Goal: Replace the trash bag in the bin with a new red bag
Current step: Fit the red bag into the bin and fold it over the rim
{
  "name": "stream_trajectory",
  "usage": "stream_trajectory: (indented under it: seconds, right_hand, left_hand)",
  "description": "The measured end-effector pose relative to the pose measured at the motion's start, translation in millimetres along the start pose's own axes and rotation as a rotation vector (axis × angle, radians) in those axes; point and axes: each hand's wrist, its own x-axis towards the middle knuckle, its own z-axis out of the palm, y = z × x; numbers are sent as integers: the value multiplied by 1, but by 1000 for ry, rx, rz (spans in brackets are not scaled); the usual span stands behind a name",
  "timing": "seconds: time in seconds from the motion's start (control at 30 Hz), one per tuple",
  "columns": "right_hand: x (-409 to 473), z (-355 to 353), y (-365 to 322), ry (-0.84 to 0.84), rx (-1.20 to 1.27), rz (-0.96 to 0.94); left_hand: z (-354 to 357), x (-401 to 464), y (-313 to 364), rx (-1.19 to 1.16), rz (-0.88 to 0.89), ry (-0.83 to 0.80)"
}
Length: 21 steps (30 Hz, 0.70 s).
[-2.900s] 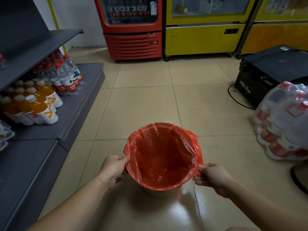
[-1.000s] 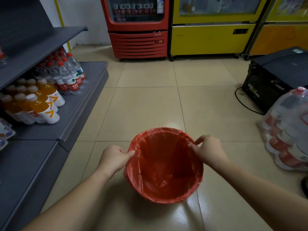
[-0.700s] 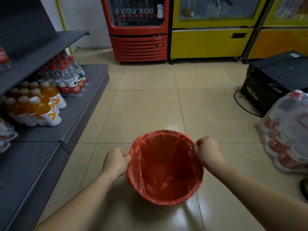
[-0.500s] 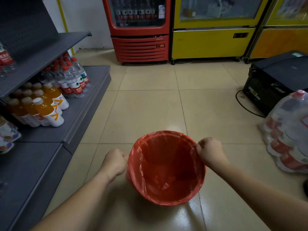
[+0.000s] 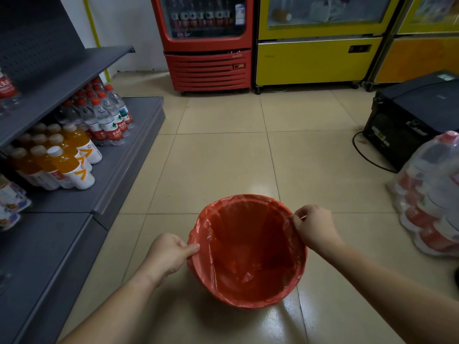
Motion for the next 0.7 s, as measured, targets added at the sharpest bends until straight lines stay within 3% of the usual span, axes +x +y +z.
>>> stream_trajectory:
  seconds: [0.13,0.27,0.4,0.5,0.57,0.63,0.7]
  right_hand:
    - [2,2,8,-53,191,115]
    - [5,3,10,-319,672,459]
    - [6,4,11,-541,711,603]
    - [6,6,12,-413,627,500]
    - [2,1,10,-198,501,311]
    - [-7,-6,6,-38,171,124]
    - [-19,-13,-2,14,-227,24]
  left_hand:
    - [-3,6,-8,-179,-64,-73]
    - [-1,11,-23,-624,-332,-281]
    - [19,15,-29,-698,-471,-334]
    - [27,14,-23,-588,-428,-232]
    - [25,14,-16,-460,-265,-15]
    - [15,13,-8,-250,-55,209]
    - [5,11,5,-153,84,196]
